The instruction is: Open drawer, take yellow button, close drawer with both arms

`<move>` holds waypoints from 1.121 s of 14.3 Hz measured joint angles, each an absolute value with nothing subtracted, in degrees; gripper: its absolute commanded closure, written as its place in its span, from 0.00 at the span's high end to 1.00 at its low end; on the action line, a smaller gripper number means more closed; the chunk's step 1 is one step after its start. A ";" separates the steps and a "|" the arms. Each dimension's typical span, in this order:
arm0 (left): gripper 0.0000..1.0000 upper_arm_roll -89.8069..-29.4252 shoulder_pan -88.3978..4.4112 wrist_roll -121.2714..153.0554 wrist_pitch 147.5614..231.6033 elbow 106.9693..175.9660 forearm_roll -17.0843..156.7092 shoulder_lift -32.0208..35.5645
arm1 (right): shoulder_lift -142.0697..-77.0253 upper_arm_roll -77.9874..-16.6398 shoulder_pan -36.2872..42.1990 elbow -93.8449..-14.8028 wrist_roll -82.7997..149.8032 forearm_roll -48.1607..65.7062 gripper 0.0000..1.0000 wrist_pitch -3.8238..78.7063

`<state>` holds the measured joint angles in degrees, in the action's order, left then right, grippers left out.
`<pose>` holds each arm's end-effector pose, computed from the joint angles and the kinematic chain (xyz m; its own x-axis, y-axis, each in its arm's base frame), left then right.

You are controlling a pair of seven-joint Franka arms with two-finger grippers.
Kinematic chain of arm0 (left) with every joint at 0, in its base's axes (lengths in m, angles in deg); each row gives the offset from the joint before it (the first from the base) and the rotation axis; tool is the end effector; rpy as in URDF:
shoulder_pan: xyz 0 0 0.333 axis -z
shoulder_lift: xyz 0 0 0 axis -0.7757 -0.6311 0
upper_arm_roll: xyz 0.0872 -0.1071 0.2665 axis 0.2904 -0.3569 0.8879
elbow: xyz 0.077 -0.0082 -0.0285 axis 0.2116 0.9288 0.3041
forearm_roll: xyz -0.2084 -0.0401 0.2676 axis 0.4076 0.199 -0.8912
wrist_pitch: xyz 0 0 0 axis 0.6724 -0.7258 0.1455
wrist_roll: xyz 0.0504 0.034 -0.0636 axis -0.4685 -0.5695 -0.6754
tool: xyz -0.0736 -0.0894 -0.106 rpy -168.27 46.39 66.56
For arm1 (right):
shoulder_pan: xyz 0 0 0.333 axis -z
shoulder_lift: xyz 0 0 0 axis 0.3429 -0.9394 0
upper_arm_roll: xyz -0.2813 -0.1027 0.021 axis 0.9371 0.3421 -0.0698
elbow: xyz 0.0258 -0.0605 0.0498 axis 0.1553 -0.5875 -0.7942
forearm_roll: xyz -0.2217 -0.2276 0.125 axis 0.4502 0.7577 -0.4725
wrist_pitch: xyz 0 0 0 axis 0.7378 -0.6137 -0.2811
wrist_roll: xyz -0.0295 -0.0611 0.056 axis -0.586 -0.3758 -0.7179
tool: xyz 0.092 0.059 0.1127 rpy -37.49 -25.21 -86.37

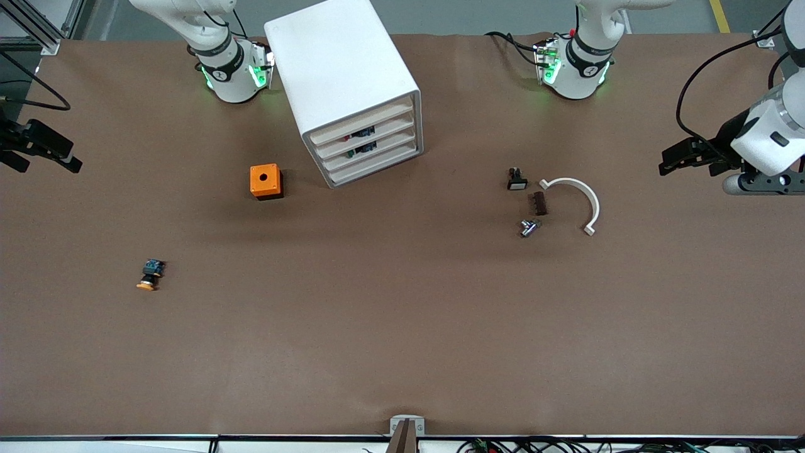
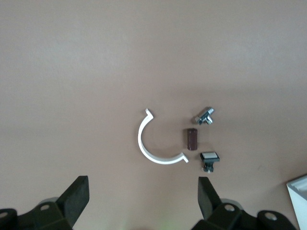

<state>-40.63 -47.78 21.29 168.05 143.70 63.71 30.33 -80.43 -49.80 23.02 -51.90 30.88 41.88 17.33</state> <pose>0.4848 -0.0270 0.5059 0.9979 -0.0178 -0.0616 -0.0147 -0.9987 0.0495 0.4837 -0.0414 0.5686 0.9945 -0.0673 0.0806 -0.0618 -0.9957 -0.0684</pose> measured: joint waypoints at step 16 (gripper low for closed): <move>1.00 -40.81 -47.69 21.16 162.28 135.80 63.47 31.43 | -80.45 -49.99 23.02 -51.90 30.84 42.23 1.00 17.12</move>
